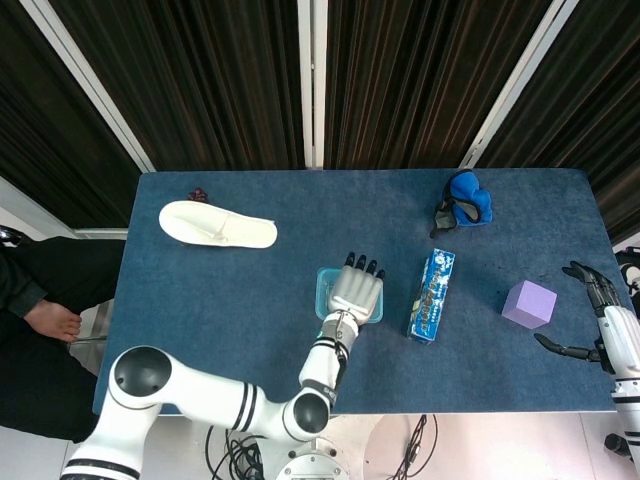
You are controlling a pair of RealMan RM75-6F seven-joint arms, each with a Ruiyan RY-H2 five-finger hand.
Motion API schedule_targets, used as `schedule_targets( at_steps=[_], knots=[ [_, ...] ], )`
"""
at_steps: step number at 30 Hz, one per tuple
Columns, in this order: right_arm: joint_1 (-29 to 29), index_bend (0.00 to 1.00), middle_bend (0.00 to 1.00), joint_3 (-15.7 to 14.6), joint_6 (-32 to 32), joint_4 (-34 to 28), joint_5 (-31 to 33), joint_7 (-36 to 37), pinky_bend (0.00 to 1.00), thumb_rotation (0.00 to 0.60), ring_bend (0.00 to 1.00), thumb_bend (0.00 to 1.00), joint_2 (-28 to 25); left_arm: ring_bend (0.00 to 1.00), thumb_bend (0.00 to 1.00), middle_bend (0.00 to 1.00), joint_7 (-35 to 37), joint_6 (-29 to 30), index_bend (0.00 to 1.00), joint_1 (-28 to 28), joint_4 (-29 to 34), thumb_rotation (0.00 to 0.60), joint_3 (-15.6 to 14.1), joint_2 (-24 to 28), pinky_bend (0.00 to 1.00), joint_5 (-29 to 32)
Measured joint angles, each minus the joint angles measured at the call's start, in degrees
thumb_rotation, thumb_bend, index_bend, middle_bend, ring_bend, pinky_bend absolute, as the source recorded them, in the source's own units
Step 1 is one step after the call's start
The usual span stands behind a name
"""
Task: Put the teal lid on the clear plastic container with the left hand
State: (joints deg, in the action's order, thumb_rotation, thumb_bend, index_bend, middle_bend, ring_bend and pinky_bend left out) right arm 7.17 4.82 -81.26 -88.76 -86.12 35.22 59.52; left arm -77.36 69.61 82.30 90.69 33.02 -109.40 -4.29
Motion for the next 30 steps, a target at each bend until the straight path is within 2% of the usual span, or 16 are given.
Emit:
schedule_targets(
  at_steps=[3, 6, 9, 18, 25, 30],
  knots=[
    [-0.04, 0.00, 0.13, -0.01, -0.03, -0.30, 0.01, -0.24, 0.00, 0.600, 0.00, 0.01, -0.07, 0.04, 0.00, 0.20, 2.95, -2.51, 0.31, -2.13, 1.83, 0.600, -4.50, 2.48, 0.08, -4.65],
    [-0.04, 0.00, 0.13, 0.01, -0.02, -0.65, 0.05, -0.65, 0.00, 0.600, 0.00, 0.01, -0.22, 0.04, 0.00, 0.20, 5.39, -3.35, 0.31, -3.88, 2.70, 0.600, -7.89, 4.78, 0.08, -6.76],
    [0.04, 0.00, 0.13, 0.08, -0.03, -1.17, 0.01, -1.18, 0.00, 0.600, 0.00, 0.01, -0.34, 0.04, 0.00, 0.20, 6.65, -3.09, 0.31, -5.03, 3.38, 0.600, -9.80, 6.50, 0.08, -6.88],
    [0.23, 0.00, 0.13, 0.28, 0.22, -2.30, 0.38, -2.39, 0.00, 0.600, 0.00, 0.01, -0.40, 0.04, 0.00, 0.23, 10.59, -3.42, 0.31, -6.67, 5.48, 0.600, -12.55, 8.88, 0.08, -7.60],
    [-0.05, 0.00, 0.13, 0.28, 0.06, -2.38, 0.70, -2.54, 0.00, 0.600, 0.00, 0.01, -0.45, 0.02, 0.00, 0.21, 14.42, -5.67, 0.28, -7.41, 4.26, 0.600, -15.65, 8.69, 0.07, -12.47],
    [-0.08, 0.00, 0.13, 0.34, 0.04, -2.55, 0.72, -2.68, 0.00, 0.600, 0.00, 0.01, -0.48, 0.02, 0.00, 0.20, 15.12, -6.23, 0.26, -7.45, 3.29, 0.600, -16.83, 8.68, 0.06, -11.56]
  ],
)
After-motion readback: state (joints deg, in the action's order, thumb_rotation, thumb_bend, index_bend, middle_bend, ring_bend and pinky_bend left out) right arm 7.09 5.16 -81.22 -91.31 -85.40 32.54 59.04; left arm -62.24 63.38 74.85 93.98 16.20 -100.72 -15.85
